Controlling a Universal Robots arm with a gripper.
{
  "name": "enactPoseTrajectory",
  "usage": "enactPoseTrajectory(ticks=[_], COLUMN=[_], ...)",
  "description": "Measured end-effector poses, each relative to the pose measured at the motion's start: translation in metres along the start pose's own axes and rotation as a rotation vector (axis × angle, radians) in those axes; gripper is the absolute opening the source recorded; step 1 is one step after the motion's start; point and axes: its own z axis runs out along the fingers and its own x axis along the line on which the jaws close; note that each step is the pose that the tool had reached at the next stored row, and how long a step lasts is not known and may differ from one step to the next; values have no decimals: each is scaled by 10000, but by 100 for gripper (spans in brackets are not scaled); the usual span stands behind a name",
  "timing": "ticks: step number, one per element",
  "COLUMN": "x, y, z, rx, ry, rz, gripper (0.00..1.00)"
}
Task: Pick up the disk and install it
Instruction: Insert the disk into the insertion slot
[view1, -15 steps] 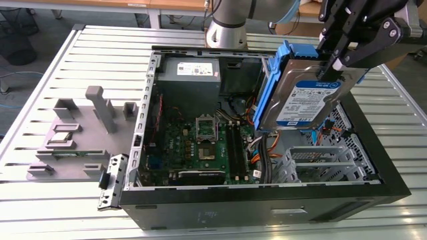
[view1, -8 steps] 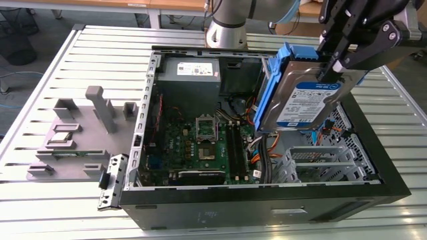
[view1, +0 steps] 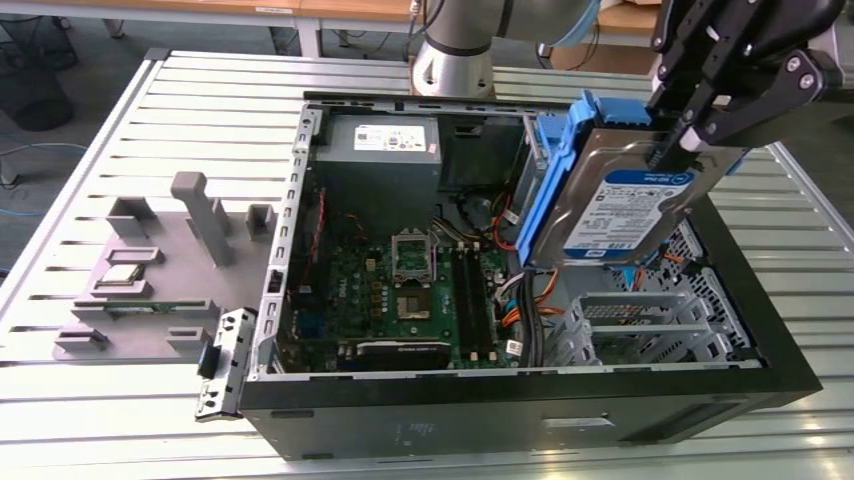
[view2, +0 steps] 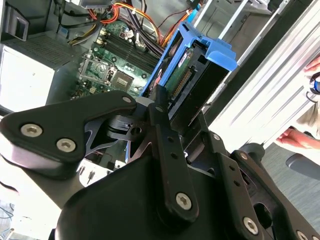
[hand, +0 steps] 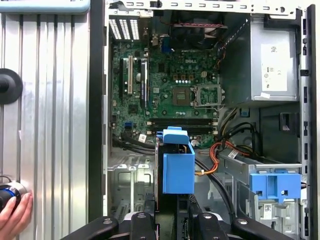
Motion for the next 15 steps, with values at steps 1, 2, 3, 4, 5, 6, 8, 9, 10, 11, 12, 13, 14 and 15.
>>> enactPoseTrajectory(ticks=[1,2,3,4,5,6,8,9,10,11,12,13,14,15], x=[16,32,51,69,87,107,146,166,184,196,204,213,221,231], y=[-3,-5,-7,-9,-11,-13,-16,-17,-19,-20,-23,-27,-33,-42], z=[1,1,0,1,2,2,4,5,7,11,15,20,24,28], rx=[0,0,0,0,0,0,0,0,0,0,0,0,0,0], ry=[-1,-1,0,0,0,0,0,0,-1,-1,0,0,-1,-1], rz=[0,0,0,0,0,0,0,0,0,1,0,0,0,0], gripper=[35,35,35,35,35,35,35,35,35,35,35,35,35,35])
